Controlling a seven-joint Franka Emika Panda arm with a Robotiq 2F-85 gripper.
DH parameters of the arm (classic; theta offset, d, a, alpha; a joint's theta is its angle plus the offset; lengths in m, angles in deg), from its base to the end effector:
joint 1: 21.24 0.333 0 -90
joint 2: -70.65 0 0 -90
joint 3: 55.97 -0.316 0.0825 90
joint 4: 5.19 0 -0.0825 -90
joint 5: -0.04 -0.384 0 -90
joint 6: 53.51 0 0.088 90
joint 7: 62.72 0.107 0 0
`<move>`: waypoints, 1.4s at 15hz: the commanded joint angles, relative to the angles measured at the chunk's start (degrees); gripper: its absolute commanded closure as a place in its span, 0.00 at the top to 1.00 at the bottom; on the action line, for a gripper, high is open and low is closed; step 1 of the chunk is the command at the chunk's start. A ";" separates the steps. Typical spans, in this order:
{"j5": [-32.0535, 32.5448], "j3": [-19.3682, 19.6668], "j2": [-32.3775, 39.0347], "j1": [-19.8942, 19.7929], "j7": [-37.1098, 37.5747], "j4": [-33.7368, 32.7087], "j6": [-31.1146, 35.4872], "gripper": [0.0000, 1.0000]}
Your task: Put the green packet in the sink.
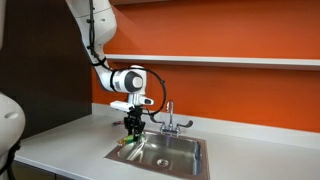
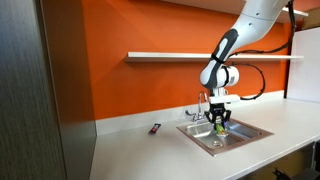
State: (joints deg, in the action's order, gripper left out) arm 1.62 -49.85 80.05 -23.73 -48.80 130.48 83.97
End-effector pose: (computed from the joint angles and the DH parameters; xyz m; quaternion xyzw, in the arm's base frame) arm 0.4880 -0.0749 0.2465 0.9805 -0.1842 -0.0649 0.0204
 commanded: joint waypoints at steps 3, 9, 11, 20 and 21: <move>-3.07 0.32 8.87 -3.25 -7.86 -9.07 -0.27 0.18; -5.51 -0.54 18.92 -5.56 -12.66 -18.92 -1.31 0.18; -6.01 -0.92 22.26 -6.02 -13.85 -21.77 -1.56 0.18; -6.69 -2.76 34.11 -7.14 -15.78 -31.40 -2.11 0.18; -6.70 -2.90 35.09 -7.17 -15.81 -32.16 -2.24 0.18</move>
State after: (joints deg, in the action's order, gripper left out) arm -4.00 -51.16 112.08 -29.19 -62.44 102.48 84.06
